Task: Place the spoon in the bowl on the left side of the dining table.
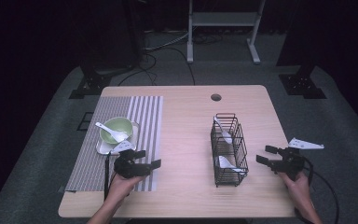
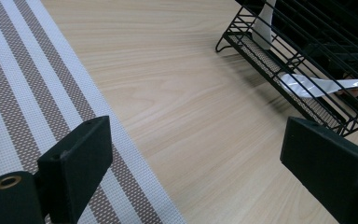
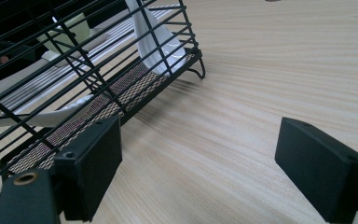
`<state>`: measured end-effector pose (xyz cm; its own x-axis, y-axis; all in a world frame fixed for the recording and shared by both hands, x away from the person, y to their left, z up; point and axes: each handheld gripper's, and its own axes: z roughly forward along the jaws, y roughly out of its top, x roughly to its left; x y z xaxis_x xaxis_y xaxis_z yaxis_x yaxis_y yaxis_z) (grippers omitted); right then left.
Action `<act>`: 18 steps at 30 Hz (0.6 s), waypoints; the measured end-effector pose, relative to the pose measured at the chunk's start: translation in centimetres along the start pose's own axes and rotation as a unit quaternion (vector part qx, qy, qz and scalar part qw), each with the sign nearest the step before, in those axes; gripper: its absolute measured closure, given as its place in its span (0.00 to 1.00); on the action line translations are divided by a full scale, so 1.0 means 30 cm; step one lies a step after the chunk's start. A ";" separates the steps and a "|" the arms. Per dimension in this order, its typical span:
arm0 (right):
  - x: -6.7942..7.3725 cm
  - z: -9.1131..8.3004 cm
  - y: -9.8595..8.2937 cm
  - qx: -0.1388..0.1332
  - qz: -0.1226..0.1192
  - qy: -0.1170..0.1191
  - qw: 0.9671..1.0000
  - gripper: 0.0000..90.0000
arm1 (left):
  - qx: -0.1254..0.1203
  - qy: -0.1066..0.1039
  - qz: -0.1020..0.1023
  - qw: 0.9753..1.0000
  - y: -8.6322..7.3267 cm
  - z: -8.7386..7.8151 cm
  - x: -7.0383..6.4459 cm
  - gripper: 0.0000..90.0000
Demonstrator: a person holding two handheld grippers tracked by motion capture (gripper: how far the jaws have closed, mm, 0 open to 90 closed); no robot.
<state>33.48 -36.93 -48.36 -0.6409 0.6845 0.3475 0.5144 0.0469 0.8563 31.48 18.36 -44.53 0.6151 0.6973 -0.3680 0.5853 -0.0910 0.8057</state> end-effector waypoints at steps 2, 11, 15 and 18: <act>0.000 0.000 0.000 0.000 0.000 0.000 1.000 0.15 | 0.002 -0.001 0.003 1.000 -0.002 0.004 -0.003 0.09; 0.000 0.000 0.000 0.000 -0.002 0.001 1.000 0.15 | 0.013 -0.012 0.007 1.000 -0.023 0.026 -0.036 0.09; 0.001 -0.002 0.000 -0.002 -0.001 0.003 1.000 0.15 | 0.016 -0.015 0.006 1.000 -0.034 0.036 -0.042 0.09; -0.001 -0.004 0.000 -0.004 -0.002 0.004 1.000 0.15 | 0.020 -0.016 0.006 1.000 -0.046 0.045 -0.043 0.09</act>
<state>33.43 -37.03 -48.33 -0.6476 0.6779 0.3480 0.5071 0.0427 0.8608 30.60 16.63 -45.79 0.6379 0.6737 -0.3733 0.5977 -0.1273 0.7916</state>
